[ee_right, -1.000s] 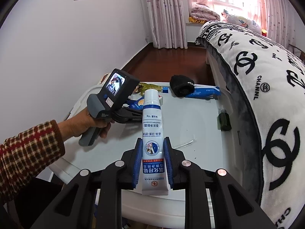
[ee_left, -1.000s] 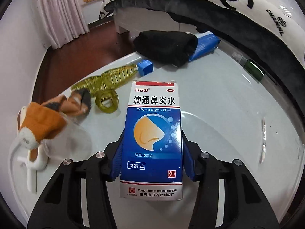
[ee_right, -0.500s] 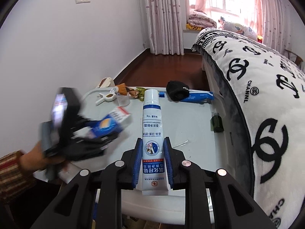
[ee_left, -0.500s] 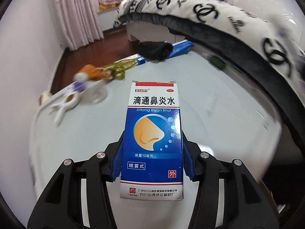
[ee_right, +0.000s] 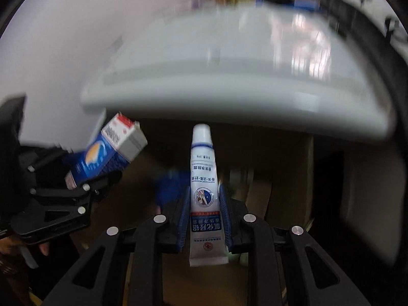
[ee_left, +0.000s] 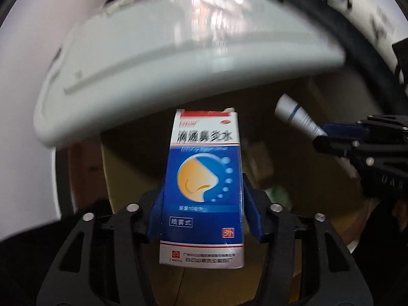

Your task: Collect trash

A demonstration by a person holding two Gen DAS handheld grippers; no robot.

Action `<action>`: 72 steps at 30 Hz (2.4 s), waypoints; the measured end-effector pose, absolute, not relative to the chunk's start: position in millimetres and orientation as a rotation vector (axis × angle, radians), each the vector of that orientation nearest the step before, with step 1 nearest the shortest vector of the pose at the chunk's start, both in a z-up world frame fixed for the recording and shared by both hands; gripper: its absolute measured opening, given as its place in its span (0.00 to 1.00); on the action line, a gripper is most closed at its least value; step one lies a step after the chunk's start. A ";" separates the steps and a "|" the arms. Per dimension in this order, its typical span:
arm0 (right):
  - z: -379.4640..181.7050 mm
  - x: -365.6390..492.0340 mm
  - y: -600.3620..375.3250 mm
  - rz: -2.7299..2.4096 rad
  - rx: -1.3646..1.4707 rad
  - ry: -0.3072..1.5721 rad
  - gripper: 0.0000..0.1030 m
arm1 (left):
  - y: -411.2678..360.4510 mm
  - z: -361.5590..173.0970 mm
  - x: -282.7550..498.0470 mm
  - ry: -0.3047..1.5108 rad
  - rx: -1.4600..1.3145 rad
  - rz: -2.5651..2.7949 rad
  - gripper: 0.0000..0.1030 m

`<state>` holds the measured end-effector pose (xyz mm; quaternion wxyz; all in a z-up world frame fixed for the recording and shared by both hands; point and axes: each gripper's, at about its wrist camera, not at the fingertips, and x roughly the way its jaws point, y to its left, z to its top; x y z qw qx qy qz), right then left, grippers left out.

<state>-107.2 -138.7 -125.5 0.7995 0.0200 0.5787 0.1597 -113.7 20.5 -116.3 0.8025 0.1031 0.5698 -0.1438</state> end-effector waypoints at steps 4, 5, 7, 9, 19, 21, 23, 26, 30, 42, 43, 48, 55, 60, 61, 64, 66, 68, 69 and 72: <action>-144.9 -113.8 -139.0 0.282 0.034 1.283 0.61 | 10.3 -114.1 -118.4 1.159 0.346 -0.218 0.77; -140.5 -111.6 -142.7 0.257 0.033 1.253 0.64 | 10.0 -109.3 -118.0 1.135 0.356 -0.201 0.77; -131.7 -109.6 -150.2 0.225 0.049 1.197 0.80 | 13.3 -93.8 -116.5 1.075 0.326 -0.165 0.78; -122.9 -107.3 -161.6 0.193 0.102 1.143 0.81 | 18.2 -76.0 -113.3 1.017 0.277 -0.118 0.80; -120.1 -101.6 -152.1 0.184 0.081 1.117 0.83 | 21.3 -30.8 -93.6 0.912 0.186 -0.036 0.82; -117.2 -102.1 -149.7 0.184 0.047 1.109 0.84 | 20.3 -29.8 -92.9 0.910 0.186 -0.039 0.82; -116.7 -103.8 -150.2 0.186 0.028 1.102 0.85 | 20.0 -31.3 -90.2 0.909 0.185 -0.039 0.82; -116.7 -103.6 -147.5 0.193 0.017 1.103 0.87 | 20.4 -31.8 -85.5 0.917 0.177 -0.037 0.82; -116.6 -102.0 -145.9 0.203 0.013 1.107 0.87 | 22.1 -28.8 -78.2 0.911 0.161 -0.027 0.82; -81.6 -80.3 -144.4 0.231 0.040 1.073 0.88 | 28.8 -20.5 -56.3 0.908 0.110 0.003 0.82; -77.8 -77.3 -144.3 0.232 0.039 1.065 0.88 | 29.6 -20.2 -55.0 0.908 0.107 0.006 0.82; -59.5 -59.5 -144.4 0.235 0.038 1.023 0.89 | 34.5 -22.5 -47.7 0.920 0.093 0.011 0.82; -47.6 -42.0 -143.8 0.228 0.020 0.988 0.90 | 39.3 -29.4 -41.0 0.938 0.082 0.019 0.82; -53.6 -37.2 -142.7 0.220 0.020 0.991 0.92 | 39.4 -34.9 -38.2 0.951 0.083 0.022 0.82; -55.2 -36.4 -141.8 0.222 0.018 0.997 0.92 | 39.5 -35.3 -38.1 0.952 0.085 0.021 0.82; -60.1 -34.8 -137.1 0.217 -0.010 0.999 0.92 | 38.8 -36.1 -37.4 0.952 0.086 0.021 0.82; -62.3 -34.0 -135.4 0.215 -0.021 0.998 0.92 | 38.6 -36.6 -37.2 0.952 0.084 0.020 0.82; -65.4 -33.5 -133.6 0.223 -0.021 1.007 0.92 | 37.7 -38.5 -35.6 0.958 0.084 0.016 0.82; -67.1 -33.2 -132.9 0.223 -0.023 1.010 0.92 | 37.0 -39.3 -35.1 0.960 0.086 0.014 0.82; -70.8 -32.7 -130.7 0.219 -0.041 1.017 0.92 | 35.6 -41.4 -32.9 0.966 0.087 0.012 0.82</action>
